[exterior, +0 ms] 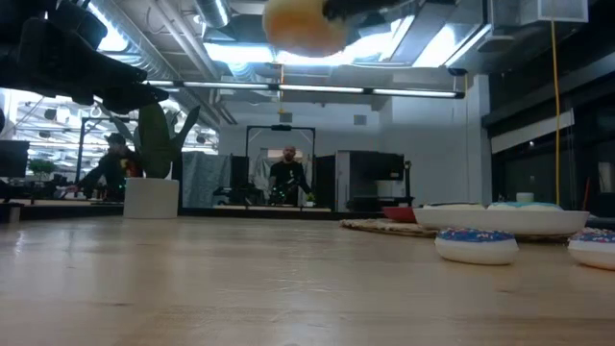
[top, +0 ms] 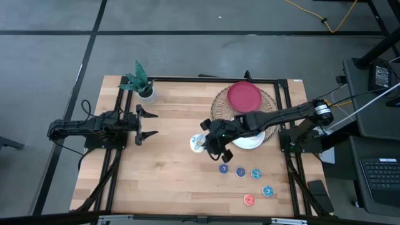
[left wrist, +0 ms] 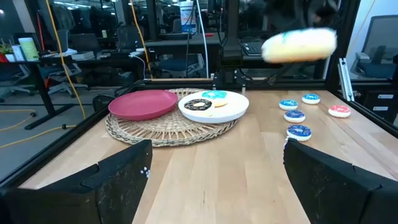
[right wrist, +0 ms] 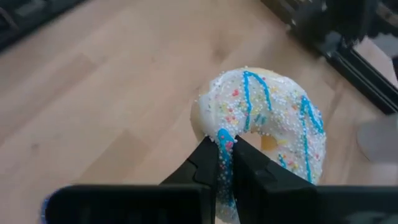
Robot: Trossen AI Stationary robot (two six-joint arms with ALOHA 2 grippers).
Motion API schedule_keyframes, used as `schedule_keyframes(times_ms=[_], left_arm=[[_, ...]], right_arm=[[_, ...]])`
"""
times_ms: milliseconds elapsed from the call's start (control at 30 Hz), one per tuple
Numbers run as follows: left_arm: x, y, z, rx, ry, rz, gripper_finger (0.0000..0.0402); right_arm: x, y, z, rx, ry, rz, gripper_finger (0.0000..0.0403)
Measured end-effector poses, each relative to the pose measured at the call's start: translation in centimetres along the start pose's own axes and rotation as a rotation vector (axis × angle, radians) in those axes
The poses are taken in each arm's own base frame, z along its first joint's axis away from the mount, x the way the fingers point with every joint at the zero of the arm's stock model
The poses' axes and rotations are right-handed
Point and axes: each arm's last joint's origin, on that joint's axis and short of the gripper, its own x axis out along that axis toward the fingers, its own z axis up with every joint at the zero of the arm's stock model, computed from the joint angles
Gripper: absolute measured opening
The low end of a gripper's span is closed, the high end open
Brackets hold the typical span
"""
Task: Pick & Place donuts
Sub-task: Put the big white donut on the white plate
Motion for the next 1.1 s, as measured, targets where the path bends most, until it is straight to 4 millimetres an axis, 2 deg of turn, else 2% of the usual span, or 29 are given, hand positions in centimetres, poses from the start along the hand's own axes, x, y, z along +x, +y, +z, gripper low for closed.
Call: schedule_keyframes(times_ms=[333, 767, 1100], left_arm=[[0.0, 0.0, 0.0, 0.0, 0.0, 0.0, 0.0354], [0.0, 0.0, 0.0, 0.0, 0.0, 0.001, 0.0352], [0.0, 0.0, 0.0, 0.0, 0.0, 0.001, 0.0353]], right_arm=[[-2.6, 0.2, 1.3, 0.063, 0.012, 0.201, 0.0036], [-6.6, 3.6, 5.3, -0.01, -0.031, 0.39, 0.0031], [-11.3, 5.7, 8.0, -0.067, -0.054, 0.469, 0.0026]])
